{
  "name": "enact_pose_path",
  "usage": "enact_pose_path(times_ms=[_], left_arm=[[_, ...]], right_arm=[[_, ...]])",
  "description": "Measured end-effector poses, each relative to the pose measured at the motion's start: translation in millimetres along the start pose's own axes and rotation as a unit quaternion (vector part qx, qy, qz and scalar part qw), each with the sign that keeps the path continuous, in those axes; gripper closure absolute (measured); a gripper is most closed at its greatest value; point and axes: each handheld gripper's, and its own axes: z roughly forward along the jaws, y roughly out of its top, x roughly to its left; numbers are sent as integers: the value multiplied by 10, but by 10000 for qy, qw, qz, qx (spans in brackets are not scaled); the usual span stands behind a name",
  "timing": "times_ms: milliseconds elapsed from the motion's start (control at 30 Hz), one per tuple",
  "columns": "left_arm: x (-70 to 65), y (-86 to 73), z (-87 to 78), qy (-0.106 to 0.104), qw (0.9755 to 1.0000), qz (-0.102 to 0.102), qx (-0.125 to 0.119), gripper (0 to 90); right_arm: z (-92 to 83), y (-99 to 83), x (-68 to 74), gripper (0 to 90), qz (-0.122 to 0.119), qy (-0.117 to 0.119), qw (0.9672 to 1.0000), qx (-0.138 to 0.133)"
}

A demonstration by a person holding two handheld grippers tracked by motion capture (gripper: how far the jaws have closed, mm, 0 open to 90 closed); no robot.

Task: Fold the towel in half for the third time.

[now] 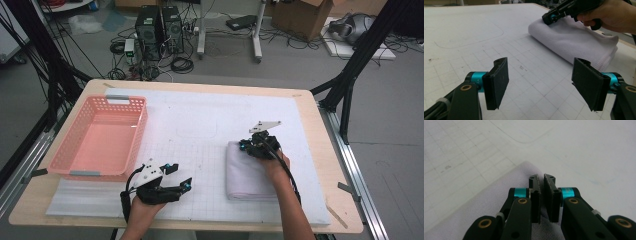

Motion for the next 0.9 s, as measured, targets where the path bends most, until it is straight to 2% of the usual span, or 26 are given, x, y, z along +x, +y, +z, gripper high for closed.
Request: enact_pose_path(times_ms=[67,133,167,200,267,333,400,467,533,600,667,733,800,900], left_arm=[[-2,0,0,-2,10000,1,2,301],[0,0,3,0,10000,6,12,301],[0,0,7,0,10000,-3,11,301],[0,0,7,-5,10000,-1,9,301],[-6,1,12,-7,10000,-7,10,301],[-9,2,14,-3,10000,18,20,301],[-13,2,19,-4,10000,15,15,301],[-17,2,22,-2,10000,13,15,301],[-18,1,23,1,10000,20,13,301],[-19,1,24,7,10000,5,-5,301],[-17,2,23,0,10000,15,-2,301],[-17,2,24,2,10000,10,6,301],[-18,2,27,10,10000,26,13,301],[-22,4,26,4,10000,41,13,301]], right_arm=[[55,22,34,820,-79,45,9999,-52],[78,24,46,728,-80,-98,9999,-52],[50,26,41,659,38,-207,9997,-115],[-6,26,24,639,146,-314,9991,-232],[-171,7,-34,653,296,-574,9967,-493],[-337,-43,-107,722,404,-846,9942,-534],[-443,-133,-182,766,461,-922,9937,-433],[-460,-248,-244,773,555,-1017,9931,-176],[-425,-379,-297,772,681,-1251,9897,158],[-406,-500,-342,781,799,-1483,9850,376],[-449,-634,-379,758,973,-1697,9803,289],[-517,-694,-388,750,1053,-1806,9777,215],[-582,-716,-380,724,1091,-1757,9783,106],[-706,-712,-324,654,1077,-1686,9794,-280]])
